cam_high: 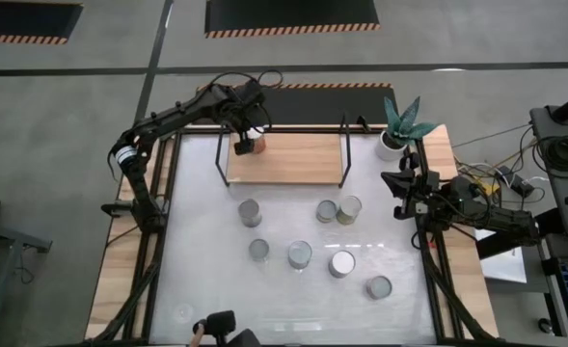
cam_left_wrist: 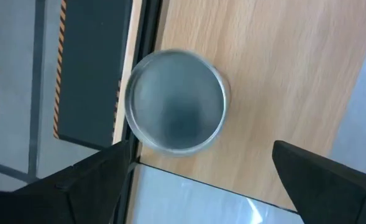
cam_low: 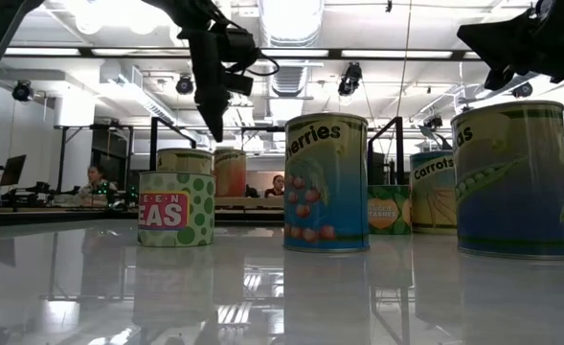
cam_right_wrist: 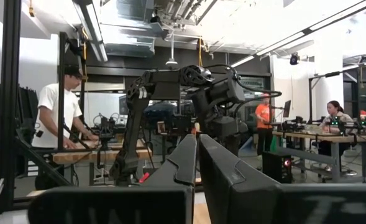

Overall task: Pick and place cans onto a shelf
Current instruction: Put the canned pineapple on the shelf

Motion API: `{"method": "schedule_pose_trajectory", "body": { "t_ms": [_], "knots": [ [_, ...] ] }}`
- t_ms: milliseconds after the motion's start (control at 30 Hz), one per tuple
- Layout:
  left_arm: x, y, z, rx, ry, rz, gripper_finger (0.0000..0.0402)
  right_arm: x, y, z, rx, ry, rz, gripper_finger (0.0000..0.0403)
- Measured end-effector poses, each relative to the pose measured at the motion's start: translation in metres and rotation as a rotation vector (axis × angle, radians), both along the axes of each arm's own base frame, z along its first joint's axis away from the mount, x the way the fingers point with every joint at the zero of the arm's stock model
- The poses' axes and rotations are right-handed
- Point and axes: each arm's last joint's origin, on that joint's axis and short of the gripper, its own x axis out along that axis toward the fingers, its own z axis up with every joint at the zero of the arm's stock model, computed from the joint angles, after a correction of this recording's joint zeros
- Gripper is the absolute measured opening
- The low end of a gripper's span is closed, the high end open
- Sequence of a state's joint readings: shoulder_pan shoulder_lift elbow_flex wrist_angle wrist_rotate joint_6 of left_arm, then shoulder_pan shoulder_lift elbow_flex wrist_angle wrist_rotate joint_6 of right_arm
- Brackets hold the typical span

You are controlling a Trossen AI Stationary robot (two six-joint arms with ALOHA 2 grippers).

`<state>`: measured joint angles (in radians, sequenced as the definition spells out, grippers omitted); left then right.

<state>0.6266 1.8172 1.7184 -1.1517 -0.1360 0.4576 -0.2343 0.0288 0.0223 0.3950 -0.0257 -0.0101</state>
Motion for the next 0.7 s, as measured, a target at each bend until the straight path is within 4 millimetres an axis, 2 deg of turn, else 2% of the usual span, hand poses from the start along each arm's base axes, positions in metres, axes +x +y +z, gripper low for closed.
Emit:
{"method": "schedule_pose_trajectory", "body": {
  "t_ms": [133,333,467,567,700],
  "knots": [
    [0.000,0.000,0.003,0.007,-0.006,-0.008,0.0374,0.000,0.000,0.000,0.000,0.000,0.000,0.0009],
    [0.007,0.001,0.020,-0.020,-0.140,-0.041,0.0375,0.000,0.000,0.000,0.000,0.000,0.000,0.0009],
    [0.010,0.005,0.022,0.026,-0.178,-0.047,0.0369,0.000,0.000,0.000,-0.004,0.002,-0.001,0.0009],
    [0.010,0.008,0.015,0.039,-0.181,-0.057,0.0347,0.000,0.000,0.000,-0.006,0.004,-0.003,0.0009],
    [0.011,0.013,0.008,0.043,-0.163,-0.043,0.0281,0.000,0.000,0.000,-0.007,0.005,-0.003,0.0009]
  ]
}}
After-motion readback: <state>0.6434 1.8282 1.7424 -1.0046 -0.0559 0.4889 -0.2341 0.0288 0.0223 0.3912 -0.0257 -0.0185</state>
